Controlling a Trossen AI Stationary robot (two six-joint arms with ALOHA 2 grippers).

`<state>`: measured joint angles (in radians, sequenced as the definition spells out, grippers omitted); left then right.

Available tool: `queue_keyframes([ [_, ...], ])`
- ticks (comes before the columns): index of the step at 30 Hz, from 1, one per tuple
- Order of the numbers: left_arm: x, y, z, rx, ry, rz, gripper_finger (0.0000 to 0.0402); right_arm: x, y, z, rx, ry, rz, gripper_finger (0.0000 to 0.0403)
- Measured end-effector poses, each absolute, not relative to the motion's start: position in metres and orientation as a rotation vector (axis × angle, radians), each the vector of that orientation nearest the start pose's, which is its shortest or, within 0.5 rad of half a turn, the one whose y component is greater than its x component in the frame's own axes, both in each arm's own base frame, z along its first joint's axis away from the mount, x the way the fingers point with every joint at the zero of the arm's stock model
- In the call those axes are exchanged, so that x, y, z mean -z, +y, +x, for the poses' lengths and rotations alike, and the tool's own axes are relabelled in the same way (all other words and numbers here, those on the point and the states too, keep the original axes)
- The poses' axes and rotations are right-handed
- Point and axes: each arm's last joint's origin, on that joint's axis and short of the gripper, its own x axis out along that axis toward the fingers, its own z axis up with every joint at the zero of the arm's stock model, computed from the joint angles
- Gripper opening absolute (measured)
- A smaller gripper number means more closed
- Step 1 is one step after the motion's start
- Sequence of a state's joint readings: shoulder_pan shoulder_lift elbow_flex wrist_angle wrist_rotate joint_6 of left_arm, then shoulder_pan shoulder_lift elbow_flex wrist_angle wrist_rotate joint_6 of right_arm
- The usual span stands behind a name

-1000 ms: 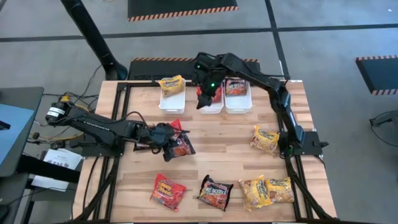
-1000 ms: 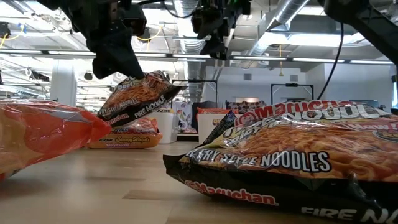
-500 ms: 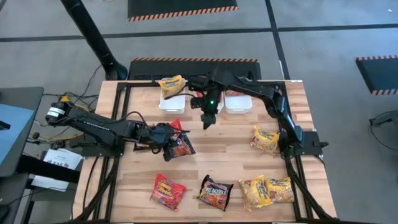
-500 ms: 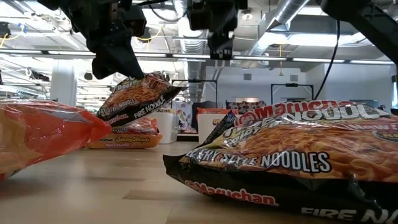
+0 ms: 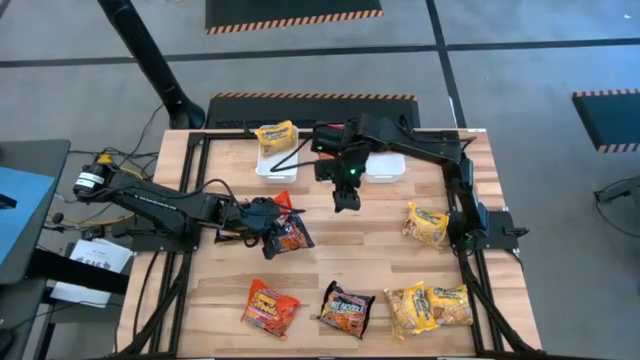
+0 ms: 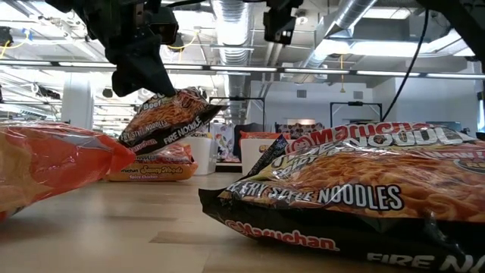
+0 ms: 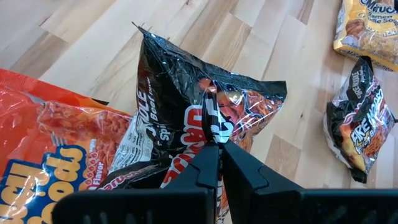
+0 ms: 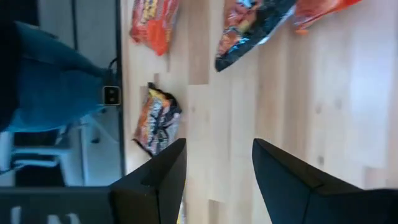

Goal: Sort Maruchan noodles
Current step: Put the black noodle pack into the right white bin

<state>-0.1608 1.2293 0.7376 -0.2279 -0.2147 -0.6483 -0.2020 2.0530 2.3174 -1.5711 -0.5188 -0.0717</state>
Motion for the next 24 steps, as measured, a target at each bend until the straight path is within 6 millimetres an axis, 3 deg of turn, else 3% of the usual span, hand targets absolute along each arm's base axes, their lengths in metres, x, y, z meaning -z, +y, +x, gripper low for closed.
queue_keyframes([
  [5,-0.226,-0.034,0.246,-0.260,0.667,-0.493,0.0000,-0.392,-0.064,0.364,-0.240,1.171,0.340,0.0206],
  [10,-0.226,-0.034,0.246,-0.259,0.668,-0.493,0.0000,-0.393,-0.066,0.333,-0.146,1.213,0.327,0.0206],
  [16,-0.226,-0.033,0.246,-0.263,0.667,-0.495,0.0000,-0.368,-0.066,0.302,-0.051,1.143,0.410,0.0206],
  [24,-0.226,-0.030,0.246,-0.273,0.665,-0.502,0.0000,-0.314,-0.056,0.263,0.027,1.000,0.589,0.0206],
])
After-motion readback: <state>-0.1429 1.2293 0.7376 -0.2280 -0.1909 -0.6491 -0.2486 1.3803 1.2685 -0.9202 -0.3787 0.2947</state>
